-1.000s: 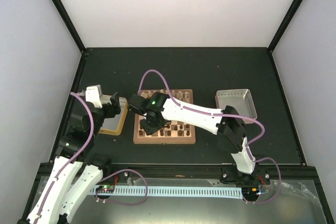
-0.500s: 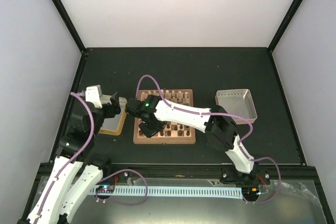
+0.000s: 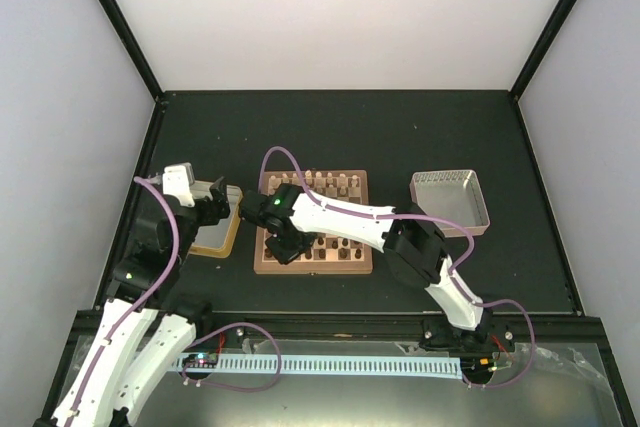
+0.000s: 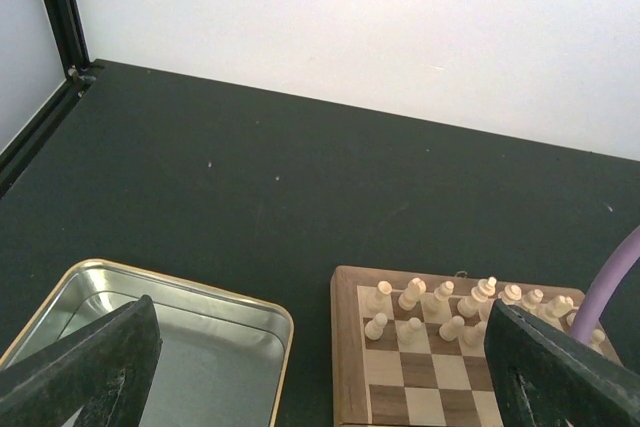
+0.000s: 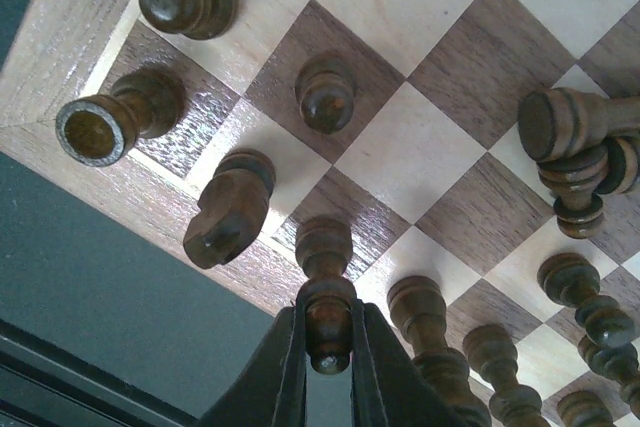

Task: Set up the chess pieces on the board
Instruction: Place the chess piece on the chessboard.

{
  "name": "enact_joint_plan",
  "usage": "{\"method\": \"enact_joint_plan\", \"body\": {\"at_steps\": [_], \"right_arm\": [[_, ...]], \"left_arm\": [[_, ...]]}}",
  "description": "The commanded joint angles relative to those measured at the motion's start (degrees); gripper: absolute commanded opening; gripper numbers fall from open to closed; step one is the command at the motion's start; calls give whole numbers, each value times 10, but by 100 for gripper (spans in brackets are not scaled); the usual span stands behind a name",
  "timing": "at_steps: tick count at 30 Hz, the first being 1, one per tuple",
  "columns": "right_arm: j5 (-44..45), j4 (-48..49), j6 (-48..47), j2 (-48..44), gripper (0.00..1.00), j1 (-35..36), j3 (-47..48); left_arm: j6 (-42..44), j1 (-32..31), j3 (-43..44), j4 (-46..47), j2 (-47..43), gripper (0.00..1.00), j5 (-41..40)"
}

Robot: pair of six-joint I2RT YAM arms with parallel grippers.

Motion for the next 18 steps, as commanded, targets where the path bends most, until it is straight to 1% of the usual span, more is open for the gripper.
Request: {"method": "enact_joint_plan", "body": {"at_steps": [1,10,15,18], "right_arm": [[11,-6,-3,10,9,3,4],[25,0,12,-6,21,3,12],[37,39,38,-56,29,-1,-1],[56,74,62,-102,32,-13,-32]], "left_arm": [[-1,5,2,-1,-6,91,-7],[-1,5,2,-1,-5,91,-8],[-1,5,3,-2,-2,91,-7],[-11,5,5,-4,-1,91,-5]]}}
